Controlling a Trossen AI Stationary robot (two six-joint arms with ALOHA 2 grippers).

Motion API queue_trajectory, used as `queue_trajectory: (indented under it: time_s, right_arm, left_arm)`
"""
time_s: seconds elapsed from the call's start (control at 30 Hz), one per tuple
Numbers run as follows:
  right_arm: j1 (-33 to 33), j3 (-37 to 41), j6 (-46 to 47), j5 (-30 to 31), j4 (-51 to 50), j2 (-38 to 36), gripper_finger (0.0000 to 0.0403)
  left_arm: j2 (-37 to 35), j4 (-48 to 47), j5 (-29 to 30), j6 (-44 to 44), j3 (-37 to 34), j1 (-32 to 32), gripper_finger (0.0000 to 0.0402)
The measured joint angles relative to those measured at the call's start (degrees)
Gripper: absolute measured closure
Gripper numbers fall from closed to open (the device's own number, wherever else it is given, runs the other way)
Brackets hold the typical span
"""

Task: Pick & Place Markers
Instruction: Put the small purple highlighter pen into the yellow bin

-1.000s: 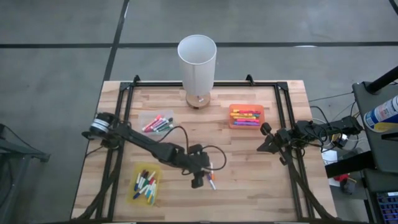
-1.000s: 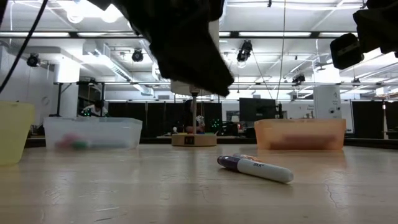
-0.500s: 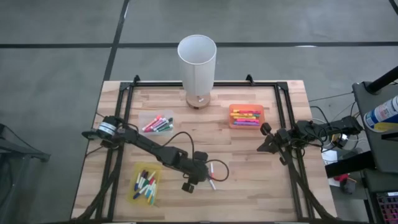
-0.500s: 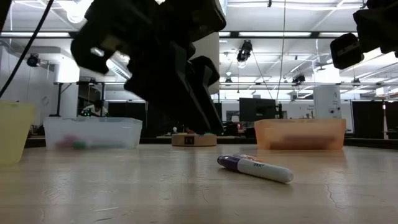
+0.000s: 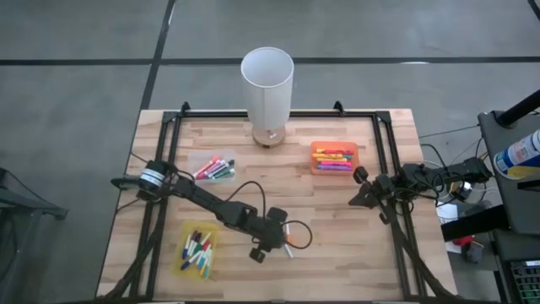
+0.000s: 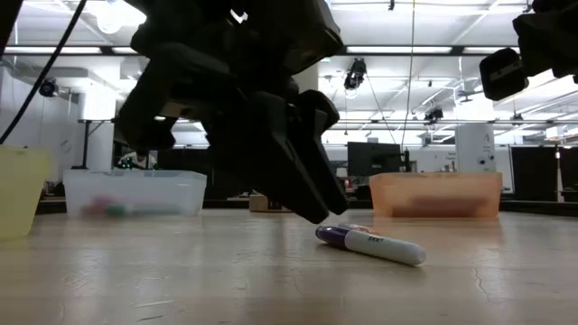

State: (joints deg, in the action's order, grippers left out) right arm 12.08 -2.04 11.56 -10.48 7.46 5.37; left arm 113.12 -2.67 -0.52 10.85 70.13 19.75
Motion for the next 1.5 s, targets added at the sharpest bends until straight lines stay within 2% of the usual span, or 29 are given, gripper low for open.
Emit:
queue_trajectory:
  time_s: [0.27,0.4,0.63,0.83,1.13,1.27,1.5]
  right_arm:
    - [0.02,-0.01,0.02,0.00,0.00,0.00,0.0394]
    - [0.02,0.01,0.01,-0.01,0.00,0.00,0.0394]
    - [0.02,0.01,0.02,0.00,-0.09,0.02,0.0394]
    - [0.02,0.01,0.02,0.00,-0.09,0.02,0.0394]
    - [0.02,0.02,0.02,0.00,-0.07,0.02,0.0394]
    - [0.02,0.01,0.01,0.00,-0.04,0.02,0.0394]
    - [0.02,0.00,0.02,0.00,-0.04,0.02,0.0394]
  left_arm:
    - [0.81,2.28,-0.47,1.16,0.04,-0.07,0.0253]
    - [2.33,2.36,-3.00,1.11,0.08,-0.11,0.0253]
    - [2.43,1.76,-3.61,-2.27,0.11,0.24,0.0253]
    - [2.31,-2.08,-10.16,-3.97,0.01,0.19,0.0253]
    - [2.12,-5.02,-10.15,-15.51,0.15,0.20,0.0256]
    - [2.12,-5.46,-10.03,-19.62,0.15,0.17,0.0278]
    - [2.08,-5.73,-10.02,-21.36,0.09,0.17,0.0357]
